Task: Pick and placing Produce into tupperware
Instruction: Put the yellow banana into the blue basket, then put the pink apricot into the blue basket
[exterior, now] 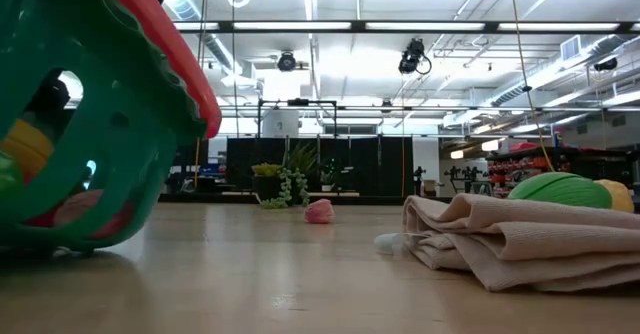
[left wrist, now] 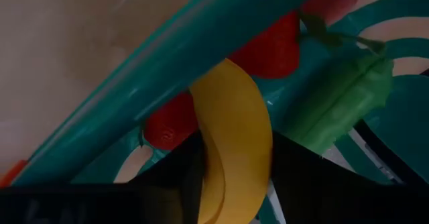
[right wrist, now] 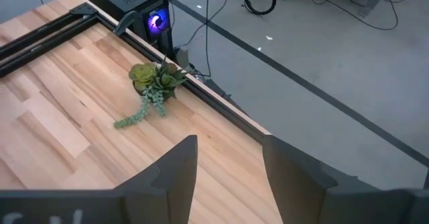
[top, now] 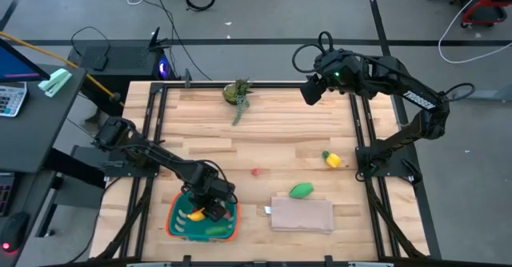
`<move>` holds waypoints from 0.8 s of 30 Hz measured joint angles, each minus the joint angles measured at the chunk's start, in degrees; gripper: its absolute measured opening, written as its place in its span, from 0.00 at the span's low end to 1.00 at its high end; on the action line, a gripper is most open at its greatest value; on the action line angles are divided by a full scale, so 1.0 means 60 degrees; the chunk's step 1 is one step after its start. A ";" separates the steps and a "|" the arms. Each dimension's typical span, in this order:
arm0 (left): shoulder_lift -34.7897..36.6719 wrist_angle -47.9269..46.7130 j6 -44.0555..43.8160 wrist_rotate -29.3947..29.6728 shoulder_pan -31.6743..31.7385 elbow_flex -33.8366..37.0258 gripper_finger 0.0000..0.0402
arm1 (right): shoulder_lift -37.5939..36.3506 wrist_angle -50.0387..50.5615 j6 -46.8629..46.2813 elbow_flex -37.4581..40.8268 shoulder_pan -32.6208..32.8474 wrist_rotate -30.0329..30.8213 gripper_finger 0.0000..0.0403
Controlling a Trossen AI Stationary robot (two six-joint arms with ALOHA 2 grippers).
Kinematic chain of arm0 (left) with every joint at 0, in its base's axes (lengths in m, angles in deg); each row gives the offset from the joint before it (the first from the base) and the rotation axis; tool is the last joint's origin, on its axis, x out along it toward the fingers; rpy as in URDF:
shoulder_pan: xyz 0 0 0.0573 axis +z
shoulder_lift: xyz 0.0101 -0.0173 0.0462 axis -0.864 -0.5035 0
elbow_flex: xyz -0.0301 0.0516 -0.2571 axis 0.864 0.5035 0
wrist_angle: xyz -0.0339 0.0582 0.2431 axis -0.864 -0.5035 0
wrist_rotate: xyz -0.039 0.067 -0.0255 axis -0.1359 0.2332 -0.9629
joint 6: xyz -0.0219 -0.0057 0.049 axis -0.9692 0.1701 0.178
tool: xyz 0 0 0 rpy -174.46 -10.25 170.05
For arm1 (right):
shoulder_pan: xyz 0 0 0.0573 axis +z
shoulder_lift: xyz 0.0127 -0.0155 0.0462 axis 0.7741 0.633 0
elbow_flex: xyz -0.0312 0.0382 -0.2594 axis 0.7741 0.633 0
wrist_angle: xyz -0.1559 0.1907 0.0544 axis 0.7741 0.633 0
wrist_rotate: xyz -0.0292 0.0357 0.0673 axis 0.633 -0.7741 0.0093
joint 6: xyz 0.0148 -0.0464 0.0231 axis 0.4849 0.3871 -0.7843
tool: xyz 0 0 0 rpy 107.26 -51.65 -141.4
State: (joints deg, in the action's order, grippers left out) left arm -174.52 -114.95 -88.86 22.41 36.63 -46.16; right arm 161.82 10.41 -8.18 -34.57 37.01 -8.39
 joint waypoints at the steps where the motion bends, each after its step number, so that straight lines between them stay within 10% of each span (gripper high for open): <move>1: 0.0000 0.0019 -0.0001 -0.0002 0.0000 0.0000 0.37 | 0.0000 0.0000 0.0002 0.0000 0.0001 0.0000 0.44; 24: 0.0000 0.0303 0.0007 -0.0006 0.0038 0.0000 0.45 | 0.0000 -0.0018 0.0005 0.0000 0.0003 0.0004 0.44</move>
State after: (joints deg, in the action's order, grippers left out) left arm -174.52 -113.13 -88.81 22.37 36.86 -46.16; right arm 161.82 10.31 -8.15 -34.57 37.03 -8.37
